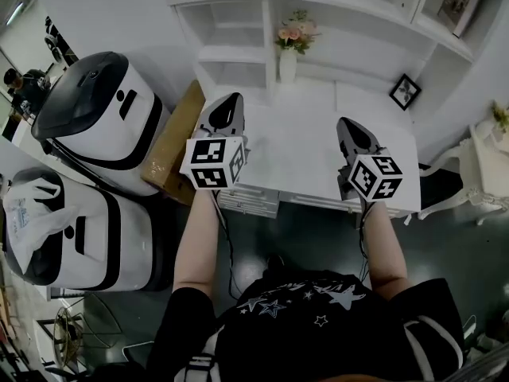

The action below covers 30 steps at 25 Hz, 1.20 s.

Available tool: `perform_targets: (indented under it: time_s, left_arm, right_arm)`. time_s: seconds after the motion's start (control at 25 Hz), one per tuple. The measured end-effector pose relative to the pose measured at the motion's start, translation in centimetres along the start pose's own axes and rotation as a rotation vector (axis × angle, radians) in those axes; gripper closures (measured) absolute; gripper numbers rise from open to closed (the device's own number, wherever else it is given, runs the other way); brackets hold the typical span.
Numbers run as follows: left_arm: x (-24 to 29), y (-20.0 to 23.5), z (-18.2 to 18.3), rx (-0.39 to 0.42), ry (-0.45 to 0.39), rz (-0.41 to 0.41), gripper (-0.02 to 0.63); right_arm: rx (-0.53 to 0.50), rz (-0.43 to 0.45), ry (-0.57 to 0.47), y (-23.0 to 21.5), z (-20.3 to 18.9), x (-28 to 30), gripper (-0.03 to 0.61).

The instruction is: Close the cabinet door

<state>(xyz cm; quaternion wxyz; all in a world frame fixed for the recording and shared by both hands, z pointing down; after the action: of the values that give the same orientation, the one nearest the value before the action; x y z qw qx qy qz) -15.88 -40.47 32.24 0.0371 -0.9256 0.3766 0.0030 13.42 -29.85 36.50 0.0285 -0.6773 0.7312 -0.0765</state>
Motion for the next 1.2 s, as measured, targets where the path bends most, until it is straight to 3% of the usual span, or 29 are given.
perform_targets:
  time_s: [0.16, 0.36, 0.76, 1.2]
  left_arm:
    - [-2.3, -3.4, -1.4, 0.03, 0.049, 0.03, 0.604]
    - [-4.0, -8.0, -2.7, -0.006, 0.087, 0.056, 0.604]
    - [-8.3, -16.8, -2.2, 0.014, 0.108, 0.093, 0.604]
    - [-11.2, -25.5, -2.7, -0.028, 0.12, 0.103, 0.604]
  right_arm:
    - [-0.023, 0.067, 0.003, 0.1, 0.2, -1.8, 0.574]
    - [-0.037, 0.125, 0.012, -1.3, 0.4, -5.3, 0.574]
    - [-0.03, 0.162, 0.006, -4.6, 0.4, -12.6, 0.574]
    - [-0.042, 0.189, -0.007, -8.2, 0.1, -20.1, 0.574]
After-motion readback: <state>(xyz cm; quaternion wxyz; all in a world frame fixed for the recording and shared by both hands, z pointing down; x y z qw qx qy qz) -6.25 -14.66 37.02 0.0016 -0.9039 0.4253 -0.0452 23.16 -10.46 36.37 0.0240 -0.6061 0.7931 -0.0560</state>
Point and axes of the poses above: the fingertips, and each gripper's own axes: x forward along the fingers, y to its left, z out of its top, the point moved 9 cm from there along -x, backward along the fingers, and after that the axes turned 7 degrees about -z, right-handed, at the moved point
